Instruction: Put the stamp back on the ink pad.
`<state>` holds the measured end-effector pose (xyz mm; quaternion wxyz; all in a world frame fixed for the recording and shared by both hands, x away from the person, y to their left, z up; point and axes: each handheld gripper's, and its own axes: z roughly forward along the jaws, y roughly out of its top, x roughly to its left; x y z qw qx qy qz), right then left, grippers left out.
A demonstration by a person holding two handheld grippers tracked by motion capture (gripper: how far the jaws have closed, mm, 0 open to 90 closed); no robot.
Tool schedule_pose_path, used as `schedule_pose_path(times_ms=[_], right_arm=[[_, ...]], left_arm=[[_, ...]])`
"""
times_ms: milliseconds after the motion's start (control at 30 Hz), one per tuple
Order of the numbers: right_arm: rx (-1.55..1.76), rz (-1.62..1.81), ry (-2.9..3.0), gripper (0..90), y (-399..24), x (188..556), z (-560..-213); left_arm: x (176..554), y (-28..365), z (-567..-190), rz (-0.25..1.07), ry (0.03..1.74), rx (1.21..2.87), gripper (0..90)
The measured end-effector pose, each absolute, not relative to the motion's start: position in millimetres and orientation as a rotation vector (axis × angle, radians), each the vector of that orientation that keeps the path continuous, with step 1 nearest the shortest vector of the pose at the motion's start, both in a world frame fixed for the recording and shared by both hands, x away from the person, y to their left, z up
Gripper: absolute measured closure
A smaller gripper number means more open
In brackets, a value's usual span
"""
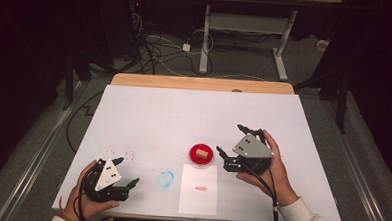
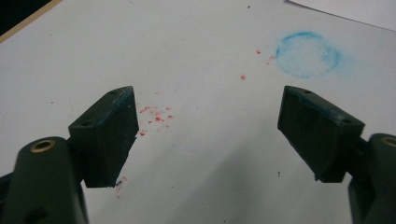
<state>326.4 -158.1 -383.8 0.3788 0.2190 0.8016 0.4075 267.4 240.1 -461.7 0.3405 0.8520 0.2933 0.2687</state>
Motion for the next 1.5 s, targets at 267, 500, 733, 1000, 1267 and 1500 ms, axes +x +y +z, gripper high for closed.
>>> schedule_pose_path(times_ms=[267,500,733,1000,1267,1500], right_arm=[[0.547,1.055,2.018,16.3,-168,317,-385],[0.551,1.055,2.014,16.3,-180,310,-389],[0.566,1.064,1.995,16.5,-193,303,-392],[0.586,1.047,1.979,16.6,-212,295,-400],[0.622,1.039,1.977,16.7,-232,290,-410],[0.67,1.043,1.958,16.6,-252,283,-420]], left_arm=[[267,240,-462,0.7,0.763,2.215,19.6],[267,240,-461,0.696,0.757,2.211,19.4],[267,240,-461,0.696,0.753,2.211,19.2],[267,238,-462,0.685,0.766,2.216,19.4],[267,238,-462,0.689,0.77,2.214,19.3],[268,238,-462,0.686,0.77,2.209,19.2]])
